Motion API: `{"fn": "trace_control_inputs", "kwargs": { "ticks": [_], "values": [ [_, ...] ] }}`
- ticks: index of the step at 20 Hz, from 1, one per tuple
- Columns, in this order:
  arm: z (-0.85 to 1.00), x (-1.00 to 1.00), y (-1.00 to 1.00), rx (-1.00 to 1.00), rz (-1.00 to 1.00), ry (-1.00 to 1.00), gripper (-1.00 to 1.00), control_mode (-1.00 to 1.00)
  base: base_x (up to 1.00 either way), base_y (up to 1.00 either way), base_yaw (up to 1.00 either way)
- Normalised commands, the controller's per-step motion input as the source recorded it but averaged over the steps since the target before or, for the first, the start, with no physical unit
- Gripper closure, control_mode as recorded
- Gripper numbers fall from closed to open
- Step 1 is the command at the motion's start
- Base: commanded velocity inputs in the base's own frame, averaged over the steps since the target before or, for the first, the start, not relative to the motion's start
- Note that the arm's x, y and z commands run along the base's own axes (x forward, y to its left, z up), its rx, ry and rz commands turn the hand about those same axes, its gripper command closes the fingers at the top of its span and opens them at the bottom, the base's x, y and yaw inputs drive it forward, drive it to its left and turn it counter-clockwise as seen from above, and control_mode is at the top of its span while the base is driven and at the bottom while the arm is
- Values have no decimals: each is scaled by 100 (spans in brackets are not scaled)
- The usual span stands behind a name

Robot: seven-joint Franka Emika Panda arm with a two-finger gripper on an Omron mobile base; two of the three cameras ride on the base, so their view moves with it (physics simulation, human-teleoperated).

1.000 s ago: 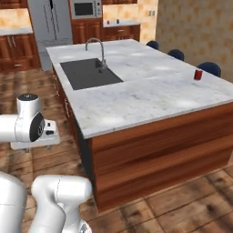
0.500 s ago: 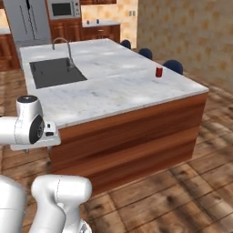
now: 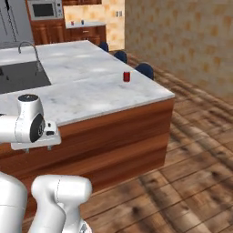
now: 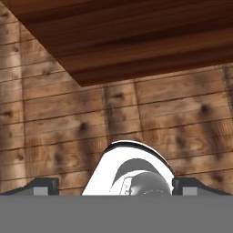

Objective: Four empty soda cans are scattered around the kitchen. Gather all the cans and cluster them next to the stove for recycling.

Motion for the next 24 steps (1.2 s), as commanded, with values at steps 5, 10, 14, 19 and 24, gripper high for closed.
{"fn": "trace_control_inputs", "kwargs": {
  "ticks": [5, 10, 14, 19, 24],
  "values": [
    [0, 0, 0, 0, 0, 0, -100, 100, 54, -100, -16],
    [0, 0, 0, 0, 0, 0, -100, 100, 84, -100, -1],
    [0, 0, 0, 0, 0, 0, -100, 100, 54, -100, 11],
    [0, 0, 0, 0, 0, 0, -100, 100, 54, -91, 24],
    [0, 0, 0, 0, 0, 0, -100, 100, 77, -51, 19]
  ]
}}
